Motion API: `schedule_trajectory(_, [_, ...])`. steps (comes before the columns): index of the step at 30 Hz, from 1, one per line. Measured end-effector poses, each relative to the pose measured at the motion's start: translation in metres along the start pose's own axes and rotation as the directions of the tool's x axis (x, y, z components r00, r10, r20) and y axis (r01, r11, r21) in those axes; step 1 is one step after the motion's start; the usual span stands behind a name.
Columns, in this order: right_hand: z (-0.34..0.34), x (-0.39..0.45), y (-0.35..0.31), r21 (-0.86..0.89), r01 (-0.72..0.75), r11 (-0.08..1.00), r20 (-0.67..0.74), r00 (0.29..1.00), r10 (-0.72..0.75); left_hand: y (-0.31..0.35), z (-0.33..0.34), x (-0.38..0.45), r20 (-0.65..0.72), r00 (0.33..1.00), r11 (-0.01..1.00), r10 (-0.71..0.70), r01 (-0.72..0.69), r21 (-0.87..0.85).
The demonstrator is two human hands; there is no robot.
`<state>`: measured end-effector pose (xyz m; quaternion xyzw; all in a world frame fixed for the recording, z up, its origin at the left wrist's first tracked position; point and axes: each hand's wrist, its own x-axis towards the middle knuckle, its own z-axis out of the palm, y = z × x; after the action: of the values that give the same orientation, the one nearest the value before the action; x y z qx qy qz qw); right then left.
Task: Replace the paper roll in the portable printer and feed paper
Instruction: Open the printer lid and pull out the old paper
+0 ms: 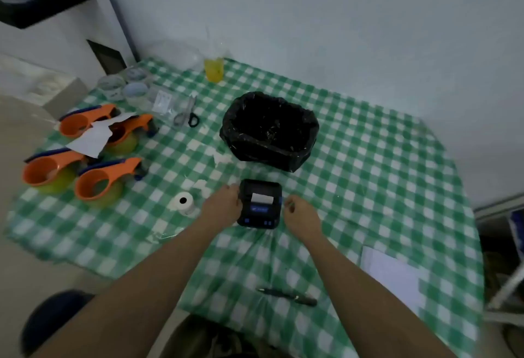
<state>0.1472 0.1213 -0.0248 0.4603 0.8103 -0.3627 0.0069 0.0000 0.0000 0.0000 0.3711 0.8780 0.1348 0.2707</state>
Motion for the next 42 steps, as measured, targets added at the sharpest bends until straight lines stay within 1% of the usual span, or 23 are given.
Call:
schedule_trajectory(4, [0.004, 0.012, 0.006, 0.035, -0.039, 0.999, 0.023, 0.999, 0.039, -0.007, 0.015, -0.001, 0.03, 0.999, 0.999, -0.043, 0.043, -0.003])
schedule_trajectory(9, [0.008, 0.032, 0.007, 0.158, -0.114, 0.981, 0.028, 0.993, 0.111, -0.01, 0.025, 0.003, 0.071, 0.992, 0.994, -0.1, 0.102, -0.024])
schedule_trajectory(12, [0.011, 0.043, 0.007, 0.246, -0.155, 0.957, 0.072, 0.987, 0.142, -0.012, 0.028, 0.007, 0.074, 0.99, 0.99, -0.117, 0.122, -0.067])
schedule_trajectory(14, [0.009, 0.049, 0.008, 0.309, -0.215, 0.926, 0.095, 0.976, 0.195, -0.014, 0.029, 0.01, 0.074, 0.99, 0.988, -0.124, 0.13, -0.088])
schedule_trajectory(17, [0.001, 0.056, 0.009, 0.351, -0.338, 0.873, 0.209, 0.937, 0.279, -0.013, 0.028, 0.014, 0.09, 0.988, 0.982, -0.128, 0.139, -0.132])
schedule_trajectory(19, [-0.005, 0.061, 0.007, 0.345, -0.381, 0.858, 0.259, 0.917, 0.303, -0.013, 0.028, 0.018, 0.104, 0.988, 0.974, -0.116, 0.134, -0.182])
schedule_trajectory(23, [-0.009, 0.07, -0.002, 0.238, -0.356, 0.904, 0.257, 0.92, 0.295, -0.014, 0.026, 0.022, 0.112, 0.987, 0.953, -0.113, 0.139, -0.268])
schedule_trajectory(28, [-0.009, 0.079, -0.004, 0.266, -0.45, 0.853, 0.282, 0.882, 0.377, -0.015, 0.025, 0.028, 0.101, 0.983, 0.933, -0.152, 0.177, -0.315])
schedule_trajectory(33, [-0.01, 0.083, -0.005, 0.271, -0.499, 0.823, 0.307, 0.855, 0.417, -0.021, 0.03, 0.035, 0.092, 0.983, 0.923, -0.161, 0.183, -0.337])
schedule_trajectory(38, [-0.018, 0.08, -0.011, 0.215, -0.48, 0.85, 0.333, 0.855, 0.398, -0.024, 0.035, 0.038, 0.094, 0.98, 0.889, -0.178, 0.201, -0.411])
schedule_trajectory(42, [-0.018, 0.082, -0.011, 0.178, -0.466, 0.867, 0.333, 0.857, 0.392, -0.026, 0.037, 0.041, 0.101, 0.978, 0.88, -0.182, 0.208, -0.426])
